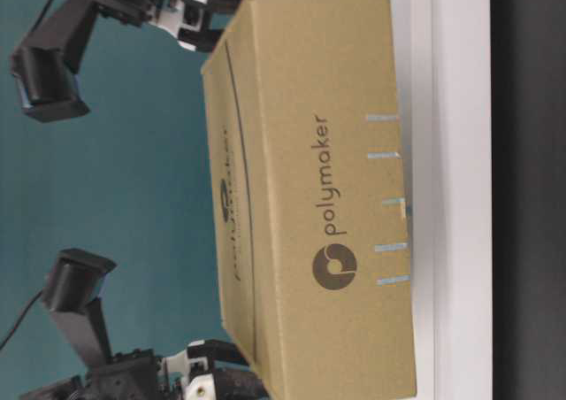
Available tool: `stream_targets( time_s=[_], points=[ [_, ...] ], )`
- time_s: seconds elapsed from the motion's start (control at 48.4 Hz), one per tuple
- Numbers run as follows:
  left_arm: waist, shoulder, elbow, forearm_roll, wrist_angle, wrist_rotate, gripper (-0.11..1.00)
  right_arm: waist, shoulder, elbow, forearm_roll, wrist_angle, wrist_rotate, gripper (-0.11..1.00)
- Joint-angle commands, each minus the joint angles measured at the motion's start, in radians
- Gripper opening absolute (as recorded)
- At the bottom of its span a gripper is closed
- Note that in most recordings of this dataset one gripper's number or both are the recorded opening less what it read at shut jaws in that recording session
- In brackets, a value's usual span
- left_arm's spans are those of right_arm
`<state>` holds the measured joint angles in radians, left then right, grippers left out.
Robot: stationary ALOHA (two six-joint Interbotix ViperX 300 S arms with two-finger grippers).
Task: Place the cardboard box on the stand after clamping it between your arms.
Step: 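Lift the clamped box and carry it back over the white stand, then lower the box onto the stand and release both grippers outward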
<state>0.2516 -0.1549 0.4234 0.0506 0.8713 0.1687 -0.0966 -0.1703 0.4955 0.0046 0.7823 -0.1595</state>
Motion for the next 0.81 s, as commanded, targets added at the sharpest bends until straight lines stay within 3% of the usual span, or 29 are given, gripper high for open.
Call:
stream_targets(
  time_s=[0.0,0.434,0.785],
  points=[
    [0.028,0.012,-0.066,-0.003,-0.048,0.005,0.8,-0.029,0.015,-0.017,0.005,-0.08,-0.032,0.83],
    [0.11,0.078,-0.069,-0.003,-0.12,0.031,0.8,-0.133,0.067,0.034,0.006,-0.181,-0.144,0.83],
    [0.178,0.11,-0.069,-0.003,-0.129,0.083,0.8,-0.196,0.095,0.04,0.006,-0.195,-0.19,0.83]
  ],
)
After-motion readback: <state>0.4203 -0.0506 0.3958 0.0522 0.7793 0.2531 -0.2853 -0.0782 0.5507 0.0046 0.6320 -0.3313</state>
